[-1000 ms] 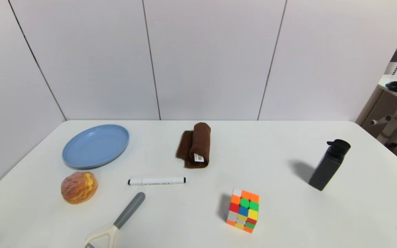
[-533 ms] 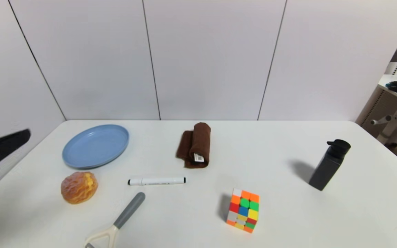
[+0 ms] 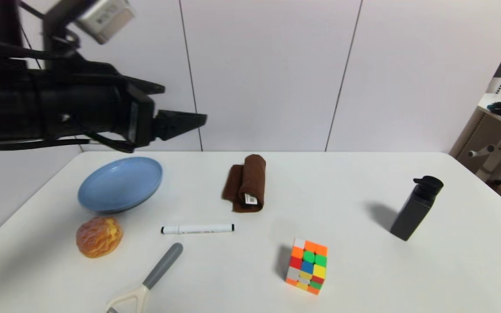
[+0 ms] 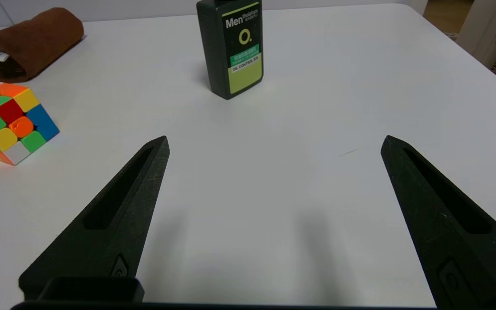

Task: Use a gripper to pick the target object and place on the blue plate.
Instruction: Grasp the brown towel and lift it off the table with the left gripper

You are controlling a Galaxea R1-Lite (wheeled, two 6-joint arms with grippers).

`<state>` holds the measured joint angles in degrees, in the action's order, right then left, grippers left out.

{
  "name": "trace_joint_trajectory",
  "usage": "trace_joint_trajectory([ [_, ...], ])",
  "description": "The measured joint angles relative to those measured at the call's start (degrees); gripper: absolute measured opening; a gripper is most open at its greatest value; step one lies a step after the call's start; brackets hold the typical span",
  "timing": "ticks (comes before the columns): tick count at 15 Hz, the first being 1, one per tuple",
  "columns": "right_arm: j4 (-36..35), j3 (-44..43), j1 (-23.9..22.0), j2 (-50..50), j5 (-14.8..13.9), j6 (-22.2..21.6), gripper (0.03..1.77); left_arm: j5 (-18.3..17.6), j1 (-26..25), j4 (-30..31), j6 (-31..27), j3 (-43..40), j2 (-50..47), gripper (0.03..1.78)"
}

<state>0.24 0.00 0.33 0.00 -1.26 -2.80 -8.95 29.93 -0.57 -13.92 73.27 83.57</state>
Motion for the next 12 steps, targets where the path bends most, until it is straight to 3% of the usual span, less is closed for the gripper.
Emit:
trace_joint_trajectory([
  [3, 0.0, 0.0, 0.0, 0.0, 0.0, 0.0, 1.70, 0.5, 4.7, -0.2, 3.9, 7.0, 10.0, 1.69],
  [5, 0.0, 0.0, 0.0, 0.0, 0.0, 0.0, 1.70, 3.3, 7.4, -0.5, 7.1, 10.4, 15.9, 1.69],
  [10, 0.0, 0.0, 0.0, 0.0, -0.1, 0.0, 1.70, 23.6, 13.2, -4.0, 19.5, 16.3, 26.3, 1.69],
  [12, 0.0, 0.0, 0.0, 0.0, 0.0, 0.0, 1.70, 31.3, 14.0, -6.5, 21.3, 19.1, 29.8, 1.69],
])
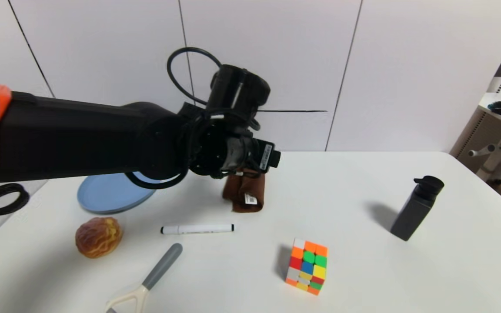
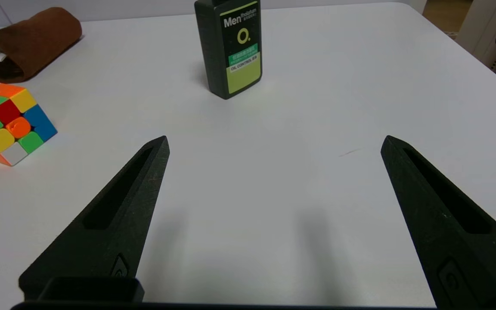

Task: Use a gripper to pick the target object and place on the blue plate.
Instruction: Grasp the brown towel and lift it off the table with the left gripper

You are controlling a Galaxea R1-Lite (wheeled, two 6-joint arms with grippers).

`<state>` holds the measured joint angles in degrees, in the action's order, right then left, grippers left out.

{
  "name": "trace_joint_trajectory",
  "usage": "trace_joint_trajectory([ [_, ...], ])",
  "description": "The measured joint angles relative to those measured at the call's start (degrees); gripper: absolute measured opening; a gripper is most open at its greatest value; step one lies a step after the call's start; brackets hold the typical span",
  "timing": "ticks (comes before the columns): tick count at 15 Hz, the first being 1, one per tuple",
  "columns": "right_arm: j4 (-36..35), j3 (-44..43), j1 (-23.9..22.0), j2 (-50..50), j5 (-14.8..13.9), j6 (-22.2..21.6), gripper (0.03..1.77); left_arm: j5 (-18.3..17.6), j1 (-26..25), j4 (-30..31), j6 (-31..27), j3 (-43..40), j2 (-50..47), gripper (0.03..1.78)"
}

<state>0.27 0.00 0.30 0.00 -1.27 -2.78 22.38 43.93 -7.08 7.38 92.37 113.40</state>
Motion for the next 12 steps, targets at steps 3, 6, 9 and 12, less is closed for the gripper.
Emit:
trace_joint_trajectory([
  [3, 0.0, 0.0, 0.0, 0.0, 0.0, 0.0, 1.70, 5.4, 0.3, -0.3, 0.4, 3.4, 4.4, 1.69],
  [6, 0.0, 0.0, 0.0, 0.0, 0.0, 0.0, 1.70, 5.8, 0.2, -0.3, 3.3, 5.8, 7.8, 1.69],
  [9, 0.0, 0.0, 0.0, 0.0, 0.0, 0.0, 1.70, 5.7, -0.1, -0.4, 4.6, 6.6, 10.7, 1.69],
  [12, 0.0, 0.0, 0.0, 0.0, 0.0, 0.0, 1.70, 5.8, -0.9, -0.3, 6.0, 6.6, 13.1, 1.69],
])
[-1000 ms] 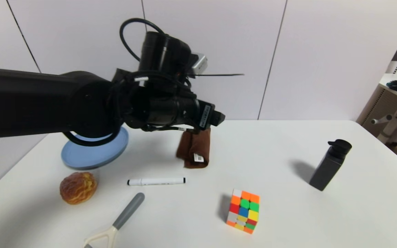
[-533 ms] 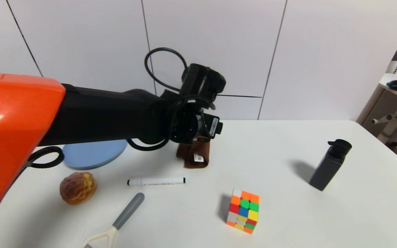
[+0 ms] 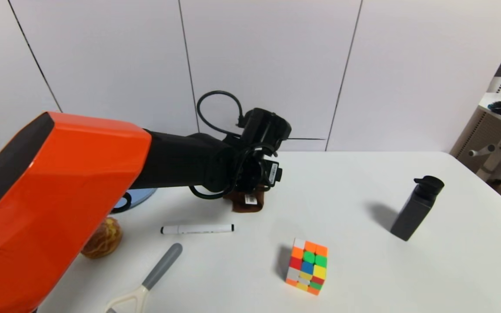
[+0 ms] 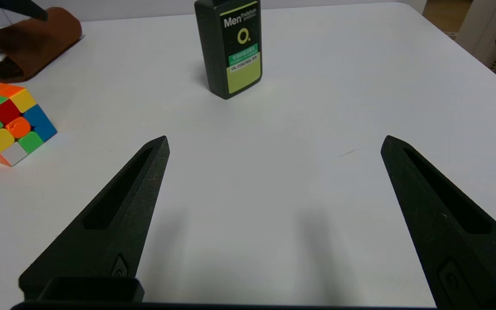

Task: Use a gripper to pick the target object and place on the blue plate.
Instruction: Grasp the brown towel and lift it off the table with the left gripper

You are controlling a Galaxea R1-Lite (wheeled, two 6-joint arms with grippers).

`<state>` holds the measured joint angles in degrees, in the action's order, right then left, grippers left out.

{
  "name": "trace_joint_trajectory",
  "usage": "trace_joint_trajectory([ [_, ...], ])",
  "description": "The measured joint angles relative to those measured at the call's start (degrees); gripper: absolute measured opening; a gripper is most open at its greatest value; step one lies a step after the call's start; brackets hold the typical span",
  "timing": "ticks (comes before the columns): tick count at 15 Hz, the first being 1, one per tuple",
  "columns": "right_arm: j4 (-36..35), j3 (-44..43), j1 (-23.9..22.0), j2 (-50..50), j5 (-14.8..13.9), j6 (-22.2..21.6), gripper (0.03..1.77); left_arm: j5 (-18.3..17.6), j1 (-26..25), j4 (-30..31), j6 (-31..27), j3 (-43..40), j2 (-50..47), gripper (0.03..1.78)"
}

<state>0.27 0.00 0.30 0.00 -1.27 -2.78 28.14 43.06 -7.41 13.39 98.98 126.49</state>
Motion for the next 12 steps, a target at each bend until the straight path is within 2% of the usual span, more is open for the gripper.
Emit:
trace_joint_trajectory([
  [11, 0.0, 0.0, 0.0, 0.0, 0.0, 0.0, 1.70, -0.1, -0.7, 0.2, 3.4, 0.1, 4.3, 1.69],
  [12, 0.0, 0.0, 0.0, 0.0, 0.0, 0.0, 1.70, -0.2, -0.7, 0.1, 3.5, 0.1, 4.6, 1.60],
])
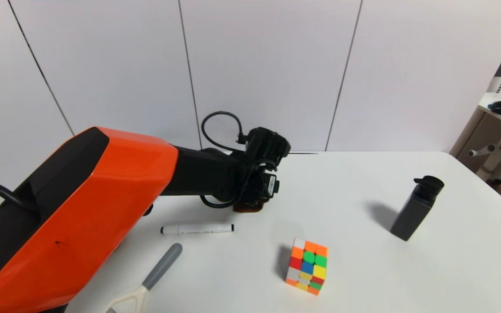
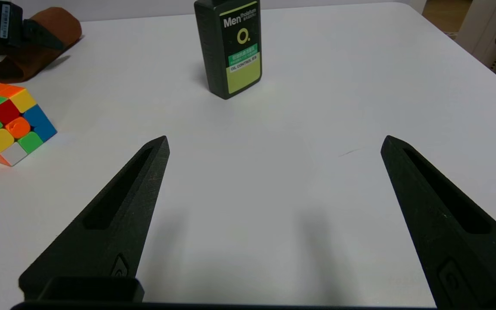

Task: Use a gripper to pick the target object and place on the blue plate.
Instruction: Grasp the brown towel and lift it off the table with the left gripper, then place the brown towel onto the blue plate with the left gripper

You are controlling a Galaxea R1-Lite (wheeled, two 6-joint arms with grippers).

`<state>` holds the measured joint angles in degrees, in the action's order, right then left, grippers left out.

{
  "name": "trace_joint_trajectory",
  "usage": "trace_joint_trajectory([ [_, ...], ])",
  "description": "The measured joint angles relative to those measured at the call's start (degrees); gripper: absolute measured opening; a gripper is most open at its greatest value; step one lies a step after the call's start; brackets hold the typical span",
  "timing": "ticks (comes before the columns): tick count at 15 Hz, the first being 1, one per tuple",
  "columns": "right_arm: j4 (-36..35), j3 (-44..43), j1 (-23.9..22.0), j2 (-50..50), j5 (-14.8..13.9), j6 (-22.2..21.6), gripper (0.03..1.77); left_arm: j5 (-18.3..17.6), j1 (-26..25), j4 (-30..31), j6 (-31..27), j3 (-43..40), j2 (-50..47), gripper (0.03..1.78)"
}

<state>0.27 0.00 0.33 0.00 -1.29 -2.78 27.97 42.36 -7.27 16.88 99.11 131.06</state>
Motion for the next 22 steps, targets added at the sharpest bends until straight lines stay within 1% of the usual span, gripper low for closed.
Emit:
trace_joint_trajectory([
  [2, 0.0, 0.0, 0.0, 0.0, 0.0, 0.0, 1.70, 0.0, 0.0, 0.0, 0.8, 0.1, 0.5, 1.25],
  [3, 0.0, 0.0, 0.0, 0.0, 0.0, 0.0, 1.70, -0.1, 0.0, 0.0, 0.9, 0.0, 0.6, 1.11],
  [6, 0.0, 0.0, 0.0, 0.0, 0.0, 0.0, 1.70, -0.3, -0.1, 0.0, 0.9, -0.3, 0.8, 0.79],
  [7, 0.0, 0.0, 0.0, 0.0, 0.0, 0.0, 1.70, -0.3, -0.1, 0.0, 0.9, -0.4, 0.9, 0.60],
  [8, 0.0, 0.0, 0.0, 0.0, 0.0, 0.0, 1.70, -0.2, -0.1, 0.1, 0.9, -0.4, 0.9, 0.36],
  [13, 0.0, 0.0, 0.0, 0.0, 0.0, 0.0, 1.70, 0.1, -0.2, 0.5, 0.3, 0.0, 0.0, 0.36],
  [16, 0.0, 0.0, 0.0, 0.0, 0.0, 0.0, 1.70, 0.1, -0.2, 0.2, -0.3, -0.5, -4.3, 0.36],
  [18, 0.0, 0.0, 0.0, 0.0, 0.0, 0.0, 1.70, 0.1, -1.2, -0.4, -3.0, -2.5, -9.5, 0.36],
  [20, 0.0, 0.0, 0.0, 0.0, 0.0, 0.0, 1.70, 0.1, -4.4, -0.6, -7.6, -5.5, -15.5, 0.36],
  [22, 0.0, 0.0, 0.0, 0.0, 0.0, 0.0, 1.70, 0.0, -10.2, -0.6, -12.7, -8.4, -22.3, 0.36],
])
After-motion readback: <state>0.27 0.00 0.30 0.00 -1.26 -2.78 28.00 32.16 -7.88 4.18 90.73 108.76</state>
